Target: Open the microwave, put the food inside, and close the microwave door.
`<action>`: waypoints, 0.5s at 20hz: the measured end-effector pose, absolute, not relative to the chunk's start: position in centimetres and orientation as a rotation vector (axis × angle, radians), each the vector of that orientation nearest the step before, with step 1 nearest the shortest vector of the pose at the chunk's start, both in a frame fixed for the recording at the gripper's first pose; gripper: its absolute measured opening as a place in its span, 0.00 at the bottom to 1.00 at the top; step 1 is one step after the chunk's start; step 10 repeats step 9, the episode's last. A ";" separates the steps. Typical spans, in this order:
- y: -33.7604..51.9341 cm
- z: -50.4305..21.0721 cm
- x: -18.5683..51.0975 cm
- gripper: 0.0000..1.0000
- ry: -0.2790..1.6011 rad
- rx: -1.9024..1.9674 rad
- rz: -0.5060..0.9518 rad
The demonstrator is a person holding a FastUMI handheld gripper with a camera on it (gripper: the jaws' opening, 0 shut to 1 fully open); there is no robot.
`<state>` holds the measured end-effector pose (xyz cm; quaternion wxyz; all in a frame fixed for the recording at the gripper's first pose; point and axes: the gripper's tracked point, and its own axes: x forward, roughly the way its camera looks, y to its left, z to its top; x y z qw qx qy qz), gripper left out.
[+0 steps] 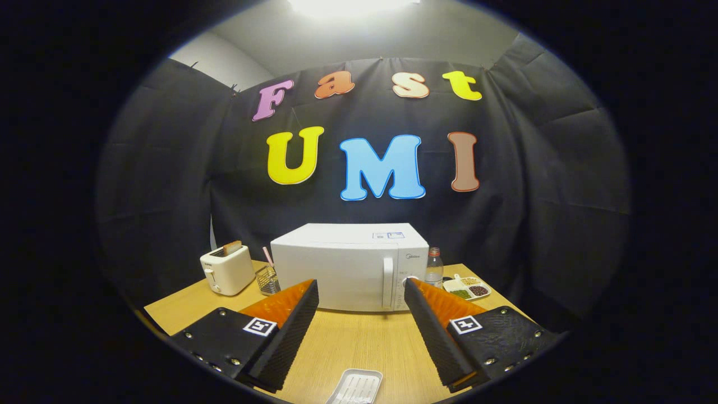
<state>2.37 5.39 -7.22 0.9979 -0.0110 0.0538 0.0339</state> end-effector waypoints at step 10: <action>2.0 -5.0 0.0 0.97 0.086 0.001 -0.005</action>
